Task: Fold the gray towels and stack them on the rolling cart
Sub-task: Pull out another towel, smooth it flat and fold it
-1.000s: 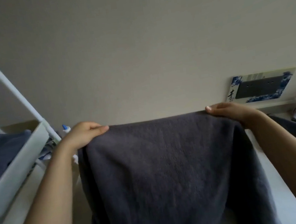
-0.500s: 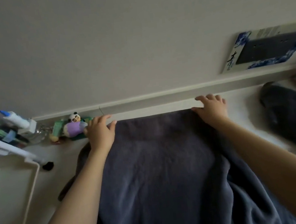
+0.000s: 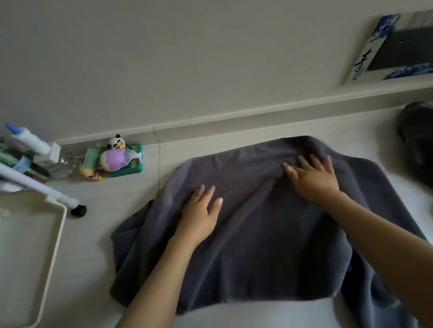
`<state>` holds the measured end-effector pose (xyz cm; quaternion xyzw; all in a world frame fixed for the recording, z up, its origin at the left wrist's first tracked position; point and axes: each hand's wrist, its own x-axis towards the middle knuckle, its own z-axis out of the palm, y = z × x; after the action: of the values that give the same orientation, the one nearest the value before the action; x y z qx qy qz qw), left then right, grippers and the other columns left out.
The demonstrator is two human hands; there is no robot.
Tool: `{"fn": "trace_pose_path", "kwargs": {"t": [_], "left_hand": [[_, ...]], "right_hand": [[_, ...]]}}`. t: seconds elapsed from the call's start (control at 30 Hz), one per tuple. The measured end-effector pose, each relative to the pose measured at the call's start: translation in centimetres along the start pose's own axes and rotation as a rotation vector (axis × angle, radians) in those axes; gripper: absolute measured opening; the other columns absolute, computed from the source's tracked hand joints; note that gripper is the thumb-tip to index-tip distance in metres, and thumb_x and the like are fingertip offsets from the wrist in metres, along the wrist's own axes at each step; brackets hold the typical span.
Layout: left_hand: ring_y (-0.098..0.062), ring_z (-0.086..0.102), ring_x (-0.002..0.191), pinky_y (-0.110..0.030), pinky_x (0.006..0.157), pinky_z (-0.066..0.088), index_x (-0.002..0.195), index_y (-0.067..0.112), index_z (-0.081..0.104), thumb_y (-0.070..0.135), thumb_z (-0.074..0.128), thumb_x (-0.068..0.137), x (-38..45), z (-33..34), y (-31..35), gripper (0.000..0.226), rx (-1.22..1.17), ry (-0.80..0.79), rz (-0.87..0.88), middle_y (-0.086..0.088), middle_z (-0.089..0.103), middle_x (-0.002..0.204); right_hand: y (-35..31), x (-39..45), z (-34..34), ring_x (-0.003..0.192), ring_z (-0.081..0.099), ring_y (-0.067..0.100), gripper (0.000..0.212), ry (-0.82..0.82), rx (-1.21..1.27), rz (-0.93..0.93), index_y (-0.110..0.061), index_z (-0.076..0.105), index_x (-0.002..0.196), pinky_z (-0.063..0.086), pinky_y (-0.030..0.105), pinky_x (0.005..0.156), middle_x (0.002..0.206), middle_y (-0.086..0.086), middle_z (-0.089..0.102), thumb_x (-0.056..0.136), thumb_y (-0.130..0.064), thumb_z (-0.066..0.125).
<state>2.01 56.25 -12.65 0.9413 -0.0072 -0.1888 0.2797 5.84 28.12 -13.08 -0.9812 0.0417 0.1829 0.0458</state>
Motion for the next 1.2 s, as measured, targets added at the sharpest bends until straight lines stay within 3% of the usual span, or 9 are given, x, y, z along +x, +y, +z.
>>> {"fn": "trace_pose_path", "kwargs": {"t": [0.17, 0.27, 0.33, 0.43, 0.7, 0.87, 0.97, 1.07, 1.2], "left_hand": [[-0.025, 0.055, 0.113, -0.037, 0.096, 0.042, 0.107, 0.011, 0.068, 0.026, 0.038, 0.089, -3.1, -1.7, -0.7, 0.038, -0.019, 0.561, 0.265, -0.008, 0.060, 0.121], [-0.028, 0.053, 0.108, -0.043, 0.089, 0.040, 0.106, 0.012, 0.067, 0.016, 0.039, 0.084, -4.5, -2.6, -2.8, 0.035, 0.050, 0.757, 0.143, -0.009, 0.061, 0.114], [-0.034, 0.050, 0.117, -0.046, 0.096, 0.037, 0.120, 0.008, 0.059, 0.014, 0.040, 0.090, -4.8, -3.0, -4.3, 0.036, -0.044, 0.709, -0.071, -0.014, 0.058, 0.125], [-0.030, 0.044, 0.128, -0.040, 0.105, 0.031, 0.133, 0.012, 0.049, 0.025, 0.036, 0.098, -5.0, -3.6, -6.9, 0.039, -0.103, 0.467, -0.280, -0.010, 0.051, 0.137], [-0.029, 0.047, 0.124, -0.037, 0.104, 0.038, 0.137, 0.027, 0.046, 0.048, 0.057, 0.086, -7.1, -2.2, -9.4, 0.056, -0.094, 0.157, -0.097, -0.009, 0.052, 0.134], [-0.020, 0.057, 0.092, -0.028, 0.082, 0.040, 0.116, 0.027, 0.061, 0.036, 0.072, 0.077, -8.4, -1.2, -8.8, 0.041, -0.142, 0.164, -0.141, 0.004, 0.056, 0.091], [-0.017, 0.053, 0.072, -0.025, 0.067, 0.038, 0.084, 0.026, 0.060, 0.027, 0.076, 0.075, -8.7, -1.6, -9.1, 0.019, -0.310, 0.182, -0.131, 0.010, 0.051, 0.070], [-0.012, 0.056, 0.075, -0.022, 0.069, 0.040, 0.085, 0.022, 0.059, 0.018, 0.071, 0.081, -9.3, -2.4, -9.2, 0.013, -0.478, 0.213, -0.077, 0.011, 0.058, 0.077], [-0.003, 0.057, 0.080, -0.009, 0.069, 0.041, 0.091, 0.021, 0.059, 0.012, 0.066, 0.084, -10.9, -3.0, -10.4, 0.013, -0.529, 0.409, -0.032, 0.007, 0.058, 0.087]], "right_hand": [[-5.1, -1.5, -0.2, 0.146, -0.002, 0.021, 0.050, 0.059, 0.079, -0.076, -0.033, 0.026, 0.146, -0.007, 0.038, 0.116, 0.159, 0.001, 0.008, 0.100, -0.047, 0.017], [-9.4, -4.7, 2.0, 0.146, 0.004, 0.019, 0.060, -0.011, 0.212, -0.283, -0.033, 0.022, 0.147, -0.001, 0.033, 0.116, 0.158, 0.000, 0.012, 0.094, -0.059, 0.011], [-10.6, -6.8, 3.8, 0.146, 0.001, 0.016, 0.078, -0.062, 0.236, -0.354, -0.039, 0.022, 0.146, -0.005, 0.034, 0.116, 0.158, -0.005, 0.011, 0.081, -0.071, -0.005], [-9.4, -8.1, 5.2, 0.146, -0.005, 0.012, 0.048, -0.071, 0.213, -0.293, -0.044, 0.025, 0.143, -0.012, 0.034, 0.115, 0.157, -0.013, 0.008, 0.098, -0.049, 0.010], [-6.4, -8.5, 2.6, 0.145, 0.013, 0.020, 0.059, 0.152, 0.180, 0.152, -0.016, 0.045, 0.139, -0.001, 0.039, 0.118, 0.150, 0.000, 0.036, 0.099, -0.043, 0.011], [-12.7, -11.4, 1.5, 0.139, 0.031, 0.015, 0.041, 0.115, 0.641, -0.292, -0.031, 0.042, 0.140, 0.022, 0.024, 0.109, 0.152, -0.003, 0.032, 0.100, -0.039, 0.032], [-15.5, -12.2, 2.5, 0.145, 0.013, 0.016, 0.056, 0.079, 0.466, -0.462, -0.046, 0.029, 0.141, 0.011, 0.033, 0.114, 0.157, -0.005, 0.014, 0.089, -0.065, 0.021], [-17.1, -11.9, 2.4, 0.145, -0.006, 0.019, 0.066, 0.097, 0.252, -0.592, -0.049, 0.035, 0.137, -0.006, 0.041, 0.114, 0.157, -0.011, -0.001, 0.079, -0.074, 0.015], [-18.6, -11.7, 2.2, 0.145, 0.003, 0.024, 0.057, 0.136, 0.056, -0.900, -0.041, 0.057, 0.124, -0.011, 0.045, 0.112, 0.152, -0.013, 0.028, 0.079, -0.068, 0.034]]}}
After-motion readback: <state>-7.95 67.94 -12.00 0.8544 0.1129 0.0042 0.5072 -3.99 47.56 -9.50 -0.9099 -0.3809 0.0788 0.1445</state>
